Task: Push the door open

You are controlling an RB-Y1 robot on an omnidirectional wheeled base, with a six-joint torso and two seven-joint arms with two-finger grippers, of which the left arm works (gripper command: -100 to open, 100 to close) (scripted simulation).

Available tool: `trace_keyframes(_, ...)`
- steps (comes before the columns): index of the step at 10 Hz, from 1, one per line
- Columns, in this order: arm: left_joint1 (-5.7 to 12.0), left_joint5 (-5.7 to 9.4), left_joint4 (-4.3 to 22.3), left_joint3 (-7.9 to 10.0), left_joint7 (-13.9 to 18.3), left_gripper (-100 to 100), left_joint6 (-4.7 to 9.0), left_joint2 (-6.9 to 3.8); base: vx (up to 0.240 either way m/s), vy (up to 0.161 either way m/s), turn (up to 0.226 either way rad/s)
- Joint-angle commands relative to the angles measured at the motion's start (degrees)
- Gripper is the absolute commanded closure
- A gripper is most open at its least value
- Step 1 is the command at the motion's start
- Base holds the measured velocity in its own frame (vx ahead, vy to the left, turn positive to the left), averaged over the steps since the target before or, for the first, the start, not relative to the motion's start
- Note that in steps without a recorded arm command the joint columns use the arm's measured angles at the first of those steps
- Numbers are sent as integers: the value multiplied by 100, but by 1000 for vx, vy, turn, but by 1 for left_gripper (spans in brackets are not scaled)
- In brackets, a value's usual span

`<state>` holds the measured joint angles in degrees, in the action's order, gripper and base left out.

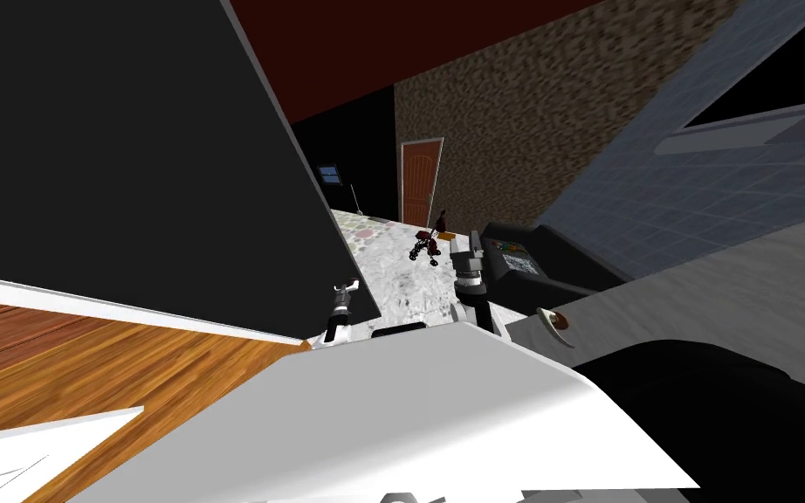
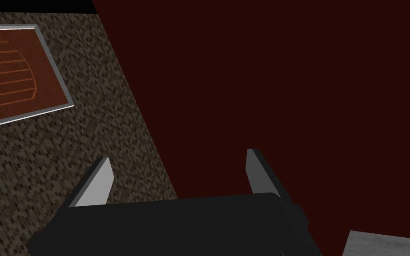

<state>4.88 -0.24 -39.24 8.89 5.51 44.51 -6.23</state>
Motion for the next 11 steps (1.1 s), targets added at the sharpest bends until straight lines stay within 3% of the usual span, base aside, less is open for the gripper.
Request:
trace_keyframes(1, 31, 38, -24, 63, -34, 100, 12, 11, 184, -76, 42)
trace_keyframes(2, 5, 28, -3, 52, -28, 100, -2, 2, 81, -32, 37)
trace_keyframes(10, 10, 306, 27, 562, -237, 100, 8, -34, 189, -58, 57)
trace_keyframes(11, 10, 306, 27, 562, -237, 100, 8, -34, 132, -29, 23)
